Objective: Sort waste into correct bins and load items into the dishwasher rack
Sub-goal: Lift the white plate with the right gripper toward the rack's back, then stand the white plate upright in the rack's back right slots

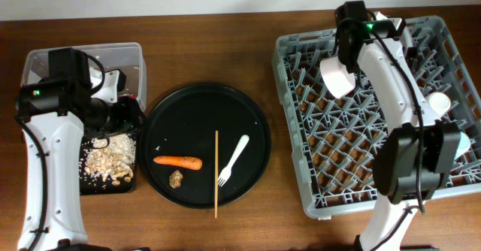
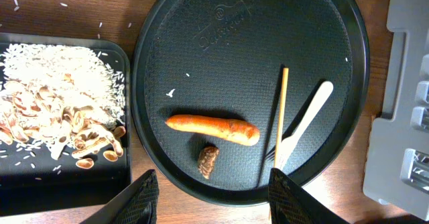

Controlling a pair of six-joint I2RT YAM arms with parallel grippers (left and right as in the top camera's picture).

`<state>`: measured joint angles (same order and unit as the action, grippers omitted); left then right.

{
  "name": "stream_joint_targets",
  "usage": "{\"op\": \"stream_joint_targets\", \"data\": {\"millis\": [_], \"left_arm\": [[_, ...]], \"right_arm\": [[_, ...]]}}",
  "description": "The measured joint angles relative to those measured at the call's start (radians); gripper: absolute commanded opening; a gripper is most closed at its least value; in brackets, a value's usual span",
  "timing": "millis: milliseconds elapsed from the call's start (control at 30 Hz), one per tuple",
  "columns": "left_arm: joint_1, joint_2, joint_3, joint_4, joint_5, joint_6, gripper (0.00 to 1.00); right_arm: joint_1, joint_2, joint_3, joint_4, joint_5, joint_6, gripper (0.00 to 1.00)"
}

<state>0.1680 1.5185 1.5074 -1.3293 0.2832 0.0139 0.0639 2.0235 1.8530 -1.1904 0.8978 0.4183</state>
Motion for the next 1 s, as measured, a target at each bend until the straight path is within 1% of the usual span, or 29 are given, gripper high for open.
{"op": "stream_joint_targets", "data": {"millis": [167,267,300,333,467,600,633,667,700,733,767,800,900,1000], "left_arm": [[0.0,0.0,0.0,-0.003,0.0,0.0,0.53],[0.0,0.0,0.0,-0.003,0.0,0.0,0.53],[0.0,0.0,0.0,-0.003,0.0,0.0,0.53],[0.0,0.0,0.0,-0.003,0.0,0.0,0.53],[0.0,0.0,0.0,-0.003,0.003,0.0,0.53],[0.0,0.0,0.0,-0.003,0.004,0.0,0.53],[0.0,0.0,0.0,-0.003,0.004,0.0,0.53],[0.0,0.0,0.0,-0.004,0.004,0.0,0.53],[0.0,0.0,0.0,-0.004,0.004,0.0,0.53],[0.0,0.0,0.0,-0.004,0.005,0.0,0.53],[0.0,0.0,0.0,-0.005,0.005,0.0,0.53],[0.0,0.0,0.0,-0.005,0.005,0.0,0.53],[0.0,0.0,0.0,-0.006,0.005,0.0,0.53],[0.0,0.0,0.0,-0.006,0.005,0.0,0.53]], "right_arm": [[-0.004,-0.117,0.0,-0.016,-0.058,0.0,0.99],[-0.004,-0.249,0.001,-0.046,-0.18,0.0,0.99],[-0.004,-0.306,0.004,-0.088,-0.269,-0.003,0.99],[-0.004,-0.332,0.005,-0.106,-0.317,-0.008,0.99],[-0.004,-0.353,0.013,-0.233,-0.525,-0.033,0.99],[-0.019,-0.347,0.006,-0.232,-0.544,-0.014,0.99],[-0.036,-0.347,0.005,-0.22,-0.534,-0.001,0.94],[-0.059,-0.347,0.005,-0.193,-0.528,0.009,0.84],[-0.093,-0.347,0.005,-0.159,-0.526,0.017,0.59],[-0.132,-0.347,0.004,-0.114,-0.533,0.026,0.41],[-0.18,-0.347,0.003,-0.065,-0.553,0.023,0.14],[-0.23,-0.346,0.002,-0.02,-0.581,0.017,0.04],[-0.381,-0.338,0.002,0.101,-0.705,-0.003,0.04],[-0.478,-0.316,0.002,0.167,-0.794,-0.008,0.04]]}}
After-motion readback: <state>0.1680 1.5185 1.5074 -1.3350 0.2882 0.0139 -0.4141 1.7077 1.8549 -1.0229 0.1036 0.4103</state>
